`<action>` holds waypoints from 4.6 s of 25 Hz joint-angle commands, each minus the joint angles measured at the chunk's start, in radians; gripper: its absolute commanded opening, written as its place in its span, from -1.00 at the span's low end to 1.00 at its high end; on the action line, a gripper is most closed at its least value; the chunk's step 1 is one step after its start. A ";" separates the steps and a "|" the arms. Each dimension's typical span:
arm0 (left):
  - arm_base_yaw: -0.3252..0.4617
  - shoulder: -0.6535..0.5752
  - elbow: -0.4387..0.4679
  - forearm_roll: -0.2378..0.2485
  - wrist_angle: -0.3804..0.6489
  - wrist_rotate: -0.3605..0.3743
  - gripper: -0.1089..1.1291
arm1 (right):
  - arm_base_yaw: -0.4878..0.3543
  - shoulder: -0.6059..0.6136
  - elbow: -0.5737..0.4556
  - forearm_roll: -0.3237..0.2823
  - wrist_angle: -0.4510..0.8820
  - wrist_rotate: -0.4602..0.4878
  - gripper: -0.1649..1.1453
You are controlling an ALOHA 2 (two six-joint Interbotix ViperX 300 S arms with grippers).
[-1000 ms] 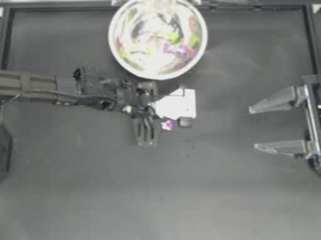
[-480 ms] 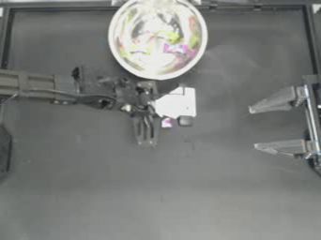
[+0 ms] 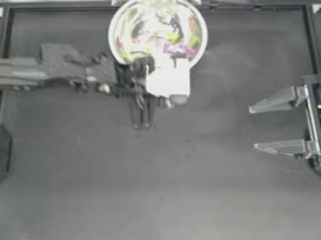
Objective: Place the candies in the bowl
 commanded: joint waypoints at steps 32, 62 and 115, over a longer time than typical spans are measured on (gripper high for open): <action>0.339 0.215 -0.325 -0.017 0.097 0.114 0.81 | 0.000 0.008 -0.012 0.006 -0.003 0.005 0.74; 0.048 -0.400 0.164 -0.089 -0.236 0.071 0.69 | 0.000 -0.003 -0.021 0.003 0.038 0.005 0.74; -0.164 -0.928 0.792 -0.103 -0.591 -0.060 0.69 | -0.041 -0.003 -0.034 -0.080 0.018 0.006 0.72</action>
